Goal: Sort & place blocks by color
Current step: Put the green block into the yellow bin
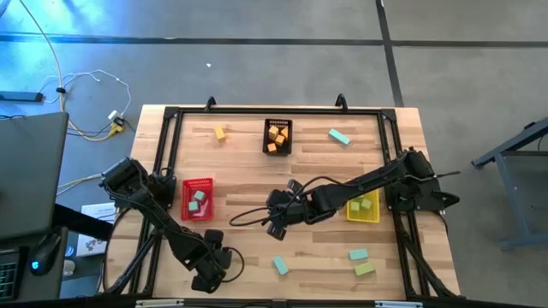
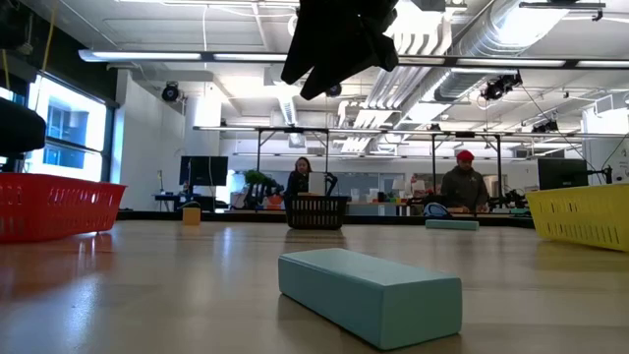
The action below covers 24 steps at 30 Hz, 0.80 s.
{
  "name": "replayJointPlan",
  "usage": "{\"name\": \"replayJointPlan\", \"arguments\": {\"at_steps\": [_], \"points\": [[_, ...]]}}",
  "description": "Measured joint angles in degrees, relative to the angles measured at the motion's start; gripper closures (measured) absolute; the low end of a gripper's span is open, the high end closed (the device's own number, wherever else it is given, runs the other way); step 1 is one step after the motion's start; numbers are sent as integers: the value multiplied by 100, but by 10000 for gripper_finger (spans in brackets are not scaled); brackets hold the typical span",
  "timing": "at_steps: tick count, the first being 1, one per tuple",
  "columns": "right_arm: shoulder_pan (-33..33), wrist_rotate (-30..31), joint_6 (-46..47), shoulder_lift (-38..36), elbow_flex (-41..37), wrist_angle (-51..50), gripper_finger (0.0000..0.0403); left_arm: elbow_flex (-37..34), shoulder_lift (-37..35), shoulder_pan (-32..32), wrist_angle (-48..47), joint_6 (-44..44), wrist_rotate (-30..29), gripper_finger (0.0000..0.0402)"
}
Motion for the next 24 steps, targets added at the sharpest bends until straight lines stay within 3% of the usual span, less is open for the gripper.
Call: {"name": "replayJointPlan", "arguments": {"at_steps": [5,11,22,24], "points": [[65,-141,122,0,0,-18,244,-5,1,13,-20,123,-85,204],[254,-153,153,0,-2,-85,244,-13,3,112,-43,476,-158,301],[606,-324,155,0,-2,-83,244,-11,-95,560,33,1268,24,304],[648,-378,155,0,-2,-85,244,-11,-171,647,40,1428,-336,304]]}}
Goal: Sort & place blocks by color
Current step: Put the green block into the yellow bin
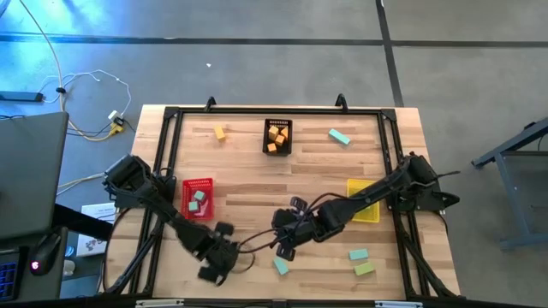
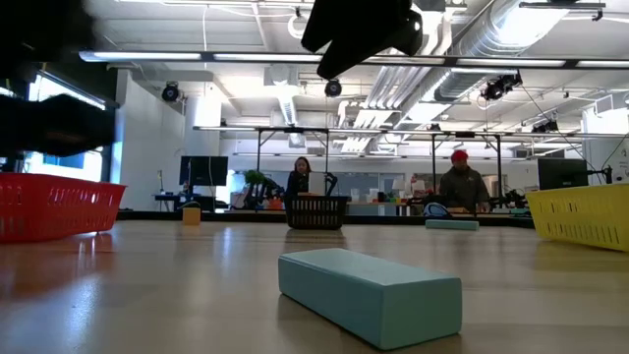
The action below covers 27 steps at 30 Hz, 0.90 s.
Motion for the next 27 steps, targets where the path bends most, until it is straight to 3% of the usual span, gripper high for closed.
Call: {"name": "replayJointPlan", "arguments": {"at_steps": [3,7,16,27], "points": [[47,25,-7,0,0,2,244,2,-170,177,-15,173,-365,304],[65,60,-132,0,0,7,244,2,-347,411,111,430,-320,304],[65,293,-680,2,0,170,243,18,-519,1009,417,815,-817,304],[52,527,-1207,2,0,179,172,17,-519,1328,1230,1300,-1017,304]]}}
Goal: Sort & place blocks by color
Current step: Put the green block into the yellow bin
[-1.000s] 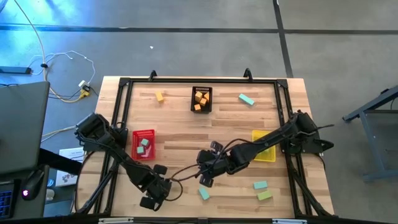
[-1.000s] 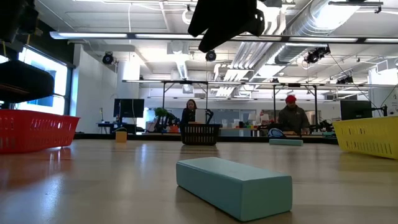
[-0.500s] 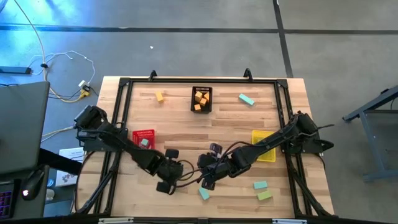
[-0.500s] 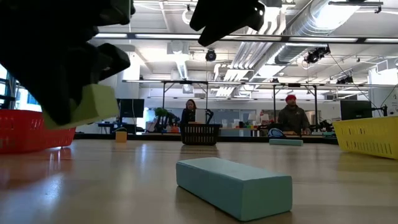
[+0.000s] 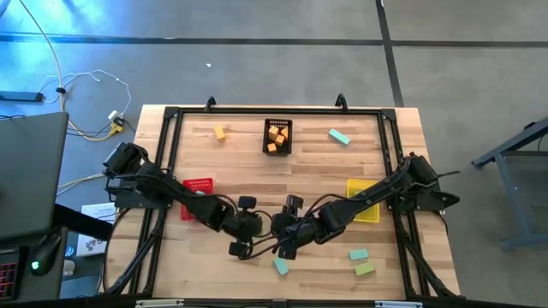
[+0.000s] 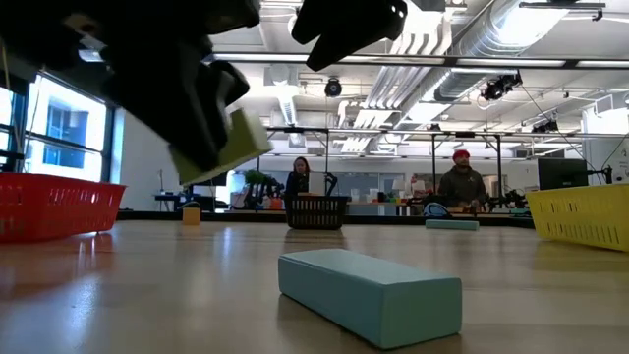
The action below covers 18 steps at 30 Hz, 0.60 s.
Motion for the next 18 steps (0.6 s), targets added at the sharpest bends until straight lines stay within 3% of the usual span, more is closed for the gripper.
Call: {"name": "replayJointPlan", "arguments": {"at_steps": [18], "points": [[2,-302,-301,0,0,-89,166,0,-4,40,1486,396,-634,302]]}}
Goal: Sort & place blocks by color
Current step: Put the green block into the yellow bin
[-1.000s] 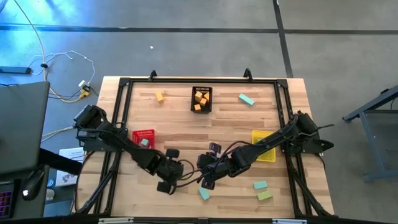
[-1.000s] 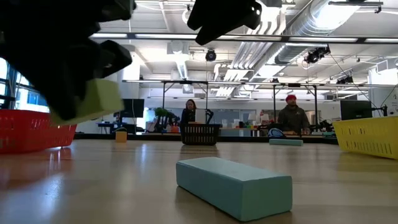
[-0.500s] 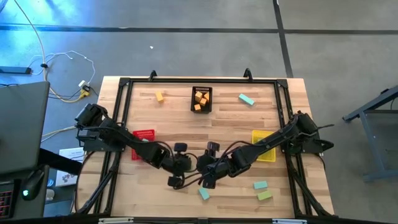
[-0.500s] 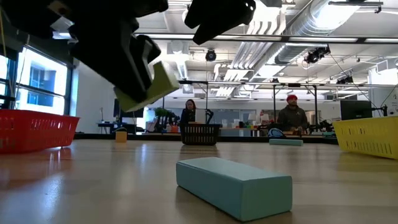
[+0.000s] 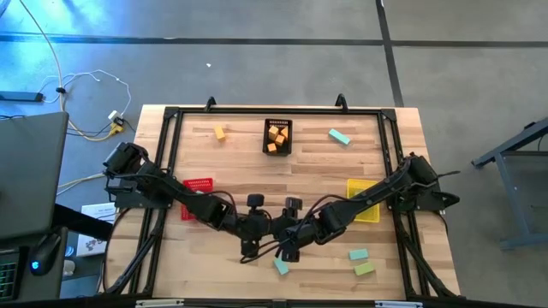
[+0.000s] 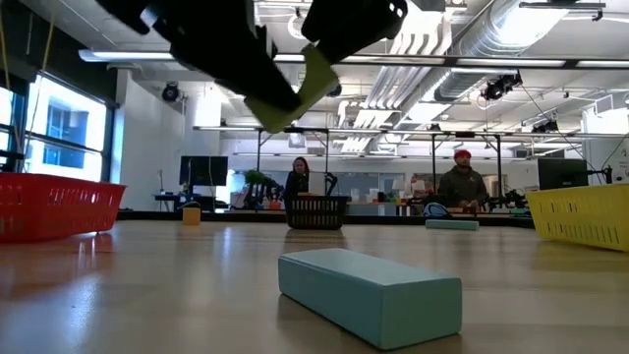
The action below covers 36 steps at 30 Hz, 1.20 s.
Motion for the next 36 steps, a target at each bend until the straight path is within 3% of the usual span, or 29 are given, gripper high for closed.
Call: {"name": "replayJointPlan", "arguments": {"at_steps": [9,17,26,36], "points": [[-4,5,107,9,0,-223,177,11,-17,0,479,162,-2,300],[-3,-72,272,9,0,-232,303,9,-15,99,432,24,211,270],[-7,106,804,7,0,-356,302,9,-15,266,204,57,240,227],[-4,601,2414,7,0,-1866,302,4,-11,487,-589,-216,223,185]]}}
